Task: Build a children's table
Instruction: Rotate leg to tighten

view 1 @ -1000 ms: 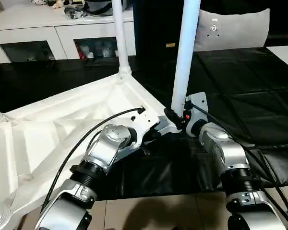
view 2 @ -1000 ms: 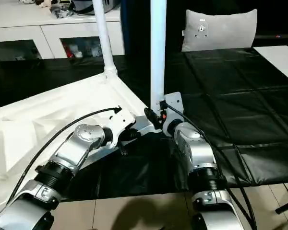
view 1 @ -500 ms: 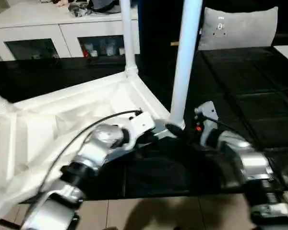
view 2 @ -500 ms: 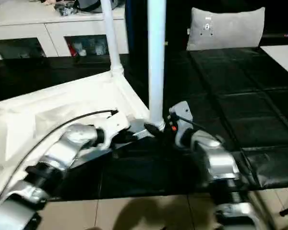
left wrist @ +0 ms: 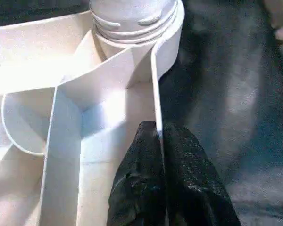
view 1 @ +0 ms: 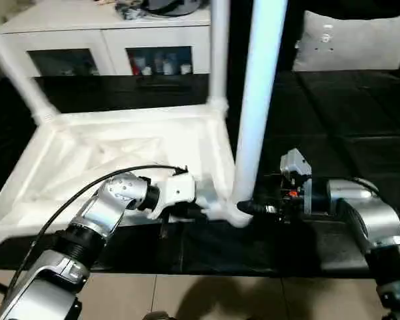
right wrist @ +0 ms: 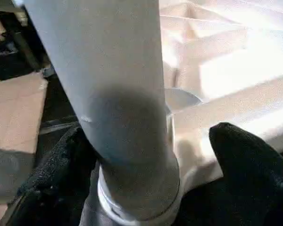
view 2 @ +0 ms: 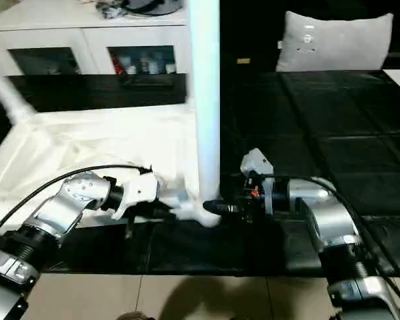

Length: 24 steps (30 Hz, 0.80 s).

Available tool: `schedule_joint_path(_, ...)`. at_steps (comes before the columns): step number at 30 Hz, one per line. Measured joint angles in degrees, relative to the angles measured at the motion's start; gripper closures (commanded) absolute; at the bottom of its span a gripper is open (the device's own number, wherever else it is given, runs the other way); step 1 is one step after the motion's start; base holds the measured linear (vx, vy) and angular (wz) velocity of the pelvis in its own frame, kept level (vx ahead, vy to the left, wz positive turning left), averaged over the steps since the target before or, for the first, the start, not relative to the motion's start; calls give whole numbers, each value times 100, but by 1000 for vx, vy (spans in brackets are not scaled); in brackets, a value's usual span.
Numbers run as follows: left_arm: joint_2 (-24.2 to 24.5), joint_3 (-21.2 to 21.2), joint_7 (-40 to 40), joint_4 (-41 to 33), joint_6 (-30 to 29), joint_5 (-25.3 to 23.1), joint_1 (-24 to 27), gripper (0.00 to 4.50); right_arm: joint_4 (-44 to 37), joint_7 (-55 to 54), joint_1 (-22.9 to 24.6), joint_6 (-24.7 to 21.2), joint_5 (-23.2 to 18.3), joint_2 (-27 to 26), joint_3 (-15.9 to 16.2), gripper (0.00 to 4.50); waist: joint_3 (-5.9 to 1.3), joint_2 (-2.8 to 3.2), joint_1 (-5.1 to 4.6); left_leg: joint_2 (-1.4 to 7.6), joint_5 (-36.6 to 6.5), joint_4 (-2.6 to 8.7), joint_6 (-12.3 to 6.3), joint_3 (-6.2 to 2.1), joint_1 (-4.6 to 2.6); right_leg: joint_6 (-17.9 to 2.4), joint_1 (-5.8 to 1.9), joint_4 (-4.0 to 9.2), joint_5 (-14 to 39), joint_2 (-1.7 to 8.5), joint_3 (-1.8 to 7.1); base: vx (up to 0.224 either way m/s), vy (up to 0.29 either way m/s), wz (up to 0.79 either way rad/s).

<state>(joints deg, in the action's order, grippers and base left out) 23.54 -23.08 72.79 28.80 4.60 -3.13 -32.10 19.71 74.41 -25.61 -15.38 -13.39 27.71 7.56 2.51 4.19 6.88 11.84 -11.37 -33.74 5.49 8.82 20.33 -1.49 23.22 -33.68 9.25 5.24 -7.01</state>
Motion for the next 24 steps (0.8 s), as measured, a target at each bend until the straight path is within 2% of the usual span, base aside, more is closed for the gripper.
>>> schedule_joint_path(4, 79, -50, 199, -42, 139, 15, 12, 450, 137, 414, -119, -19, -52, 20, 172, 95, 1, -2, -6, 0, -1, -1, -2, 2, 5, 0, 2, -7, 0, 0, 0, 0, 0, 0)
schedule_joint_path(6, 77, -63, 223, -41, 198, 15, 13, 450, 181, 539, -149, -46, -60, 39, 196, 128, 2, -5, 17, 1, -1, -6, -2, 1, 5, 2, 2, -14, 1, 0, 0, 0, 0, 0)
schedule_joint_path(14, 94, -95, 281, -35, 268, 16, 13, 450, 195, 814, -149, -206, -160, 46, 283, 176, 2, -7, 38, 1, 0, -15, -2, 1, 3, 9, 2, -25, 6, 1, 2, 0, 0, 0)
schedule_joint_path(16, 97, -99, 291, -34, 287, 16, 14, 450, 201, 840, -149, -218, -180, 47, 302, 207, 2, -7, 44, 1, 0, -15, -2, 1, 3, 19, 2, -27, 12, 1, 2, 0, 0, 0)
schedule_joint_path(19, 99, -97, 301, -34, 290, 19, 15, 450, 199, 875, -150, -266, -189, 49, 307, 213, 2, -8, 52, 1, 0, -16, -2, 1, 3, 23, 2, -29, 14, 1, 3, 0, 0, 0)
schedule_joint_path(21, 101, -97, 302, -34, 289, 19, 18, 450, 195, 875, -149, -299, -193, 47, 307, 238, 0, -10, 54, 2, 0, -17, -2, 1, 1, 25, 2, -31, 16, 1, 3, 0, 0, 0)
schedule_joint_path(24, 102, -86, 303, -35, 253, 49, 24, 450, 173, 861, -149, -309, -193, 45, 306, 242, 0, -11, 54, 2, 0, -17, -1, 2, -1, 29, 2, -34, 18, 1, 4, 0, 0, 0)
